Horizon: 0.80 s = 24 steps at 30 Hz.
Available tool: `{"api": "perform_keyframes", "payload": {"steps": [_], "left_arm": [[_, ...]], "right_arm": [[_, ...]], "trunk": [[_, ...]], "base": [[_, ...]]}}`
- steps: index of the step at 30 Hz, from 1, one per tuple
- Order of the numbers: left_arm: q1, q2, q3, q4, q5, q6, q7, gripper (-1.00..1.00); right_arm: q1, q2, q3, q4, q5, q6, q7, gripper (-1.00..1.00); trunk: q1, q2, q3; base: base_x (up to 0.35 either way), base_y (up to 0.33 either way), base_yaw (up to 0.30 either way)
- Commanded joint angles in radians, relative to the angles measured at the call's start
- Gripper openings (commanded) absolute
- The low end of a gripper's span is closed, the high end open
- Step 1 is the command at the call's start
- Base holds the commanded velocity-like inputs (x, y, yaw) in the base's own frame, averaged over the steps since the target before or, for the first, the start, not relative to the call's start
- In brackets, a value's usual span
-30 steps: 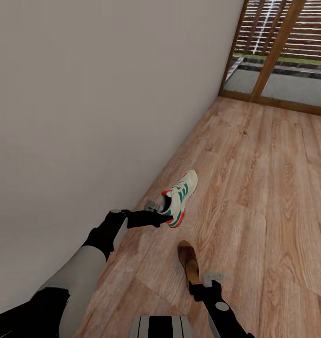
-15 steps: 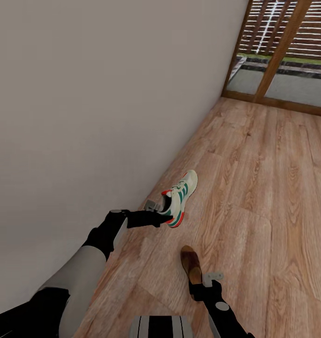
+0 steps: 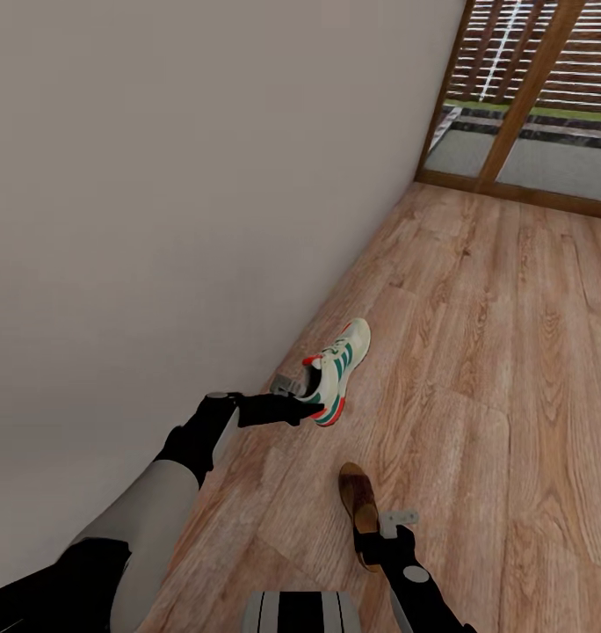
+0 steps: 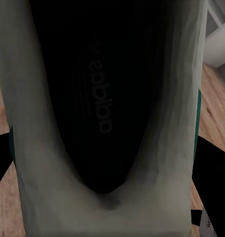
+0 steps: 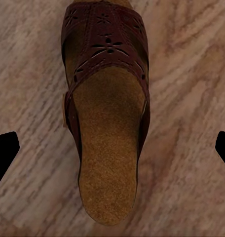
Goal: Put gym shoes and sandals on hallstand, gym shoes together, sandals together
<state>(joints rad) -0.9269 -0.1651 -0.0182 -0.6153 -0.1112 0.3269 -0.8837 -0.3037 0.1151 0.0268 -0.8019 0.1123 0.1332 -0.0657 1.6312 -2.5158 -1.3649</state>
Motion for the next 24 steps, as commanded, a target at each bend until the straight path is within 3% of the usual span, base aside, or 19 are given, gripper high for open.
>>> {"api": "perform_keyframes", "payload": {"steps": [1,4,9,20,24], "left_arm": [[-0.001,-0.001,0.002,-0.002,-0.005,0.009,-0.004,-1.00],[-0.005,-0.001,0.002,-0.003,-0.004,0.009,-0.005,-1.00],[-0.010,-0.003,0.003,-0.038,-0.004,0.012,-0.006,-1.00],[-0.018,-0.008,0.002,-0.121,0.004,0.091,-0.027,-1.00],[-0.011,-0.007,0.004,-0.171,0.024,0.153,-0.029,-1.00]], "right_arm": [[0.000,0.000,0.002,-0.002,0.010,0.008,-0.005,1.00],[0.000,0.000,0.002,-0.003,0.010,0.007,-0.006,1.00],[0.000,0.000,0.001,-0.002,0.010,0.007,-0.005,1.00],[0.000,-0.001,0.002,-0.002,0.010,0.006,-0.005,1.00],[0.000,-0.001,0.002,-0.005,0.010,0.006,-0.005,1.00]], "trunk": [[0.000,0.000,-0.001],[0.000,0.000,-0.001],[0.002,-0.001,-0.022],[0.007,-0.004,-0.082],[0.009,-0.005,-0.103]], "base": [[0.000,0.000,0.000],[0.000,0.000,0.000],[0.000,0.000,0.000],[0.000,0.000,0.000],[0.000,0.000,0.000]]}}
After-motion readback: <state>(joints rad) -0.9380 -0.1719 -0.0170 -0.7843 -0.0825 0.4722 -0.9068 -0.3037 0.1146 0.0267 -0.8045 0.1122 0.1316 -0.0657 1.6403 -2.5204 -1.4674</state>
